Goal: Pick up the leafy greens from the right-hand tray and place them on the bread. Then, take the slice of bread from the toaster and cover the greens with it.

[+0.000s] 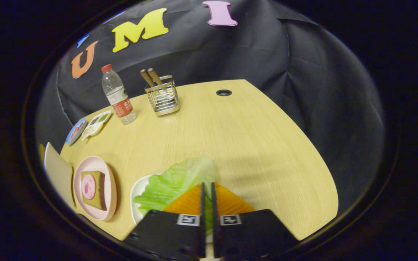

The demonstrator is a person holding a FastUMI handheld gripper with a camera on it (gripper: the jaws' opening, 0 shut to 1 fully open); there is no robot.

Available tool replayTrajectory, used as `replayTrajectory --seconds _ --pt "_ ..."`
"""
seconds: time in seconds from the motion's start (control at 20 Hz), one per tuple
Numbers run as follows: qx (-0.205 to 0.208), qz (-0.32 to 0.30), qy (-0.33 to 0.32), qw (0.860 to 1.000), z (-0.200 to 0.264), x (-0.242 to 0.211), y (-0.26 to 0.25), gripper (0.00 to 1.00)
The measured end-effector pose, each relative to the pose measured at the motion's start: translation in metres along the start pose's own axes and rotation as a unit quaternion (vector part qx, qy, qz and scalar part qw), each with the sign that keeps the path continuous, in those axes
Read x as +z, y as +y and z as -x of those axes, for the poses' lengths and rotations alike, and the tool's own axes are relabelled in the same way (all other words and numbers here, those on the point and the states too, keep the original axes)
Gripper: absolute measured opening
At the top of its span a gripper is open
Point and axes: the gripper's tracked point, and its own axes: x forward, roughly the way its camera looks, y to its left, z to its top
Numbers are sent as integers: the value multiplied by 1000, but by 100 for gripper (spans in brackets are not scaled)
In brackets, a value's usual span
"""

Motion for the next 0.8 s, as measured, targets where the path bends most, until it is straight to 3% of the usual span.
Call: replayTrajectory --seconds 0.05,0.2,0.25,0.45,0.8 --pt "0 -2 4 1000 2 -1 1 8" --pt "-17 11 1 1000 2 -1 -3 7" --pt "-18 12 3 1000 4 -2 -4 1" --pt "-38 24 -21 999 25 4 -16 1" --pt "-30 44 -73 996 80 23 4 1"
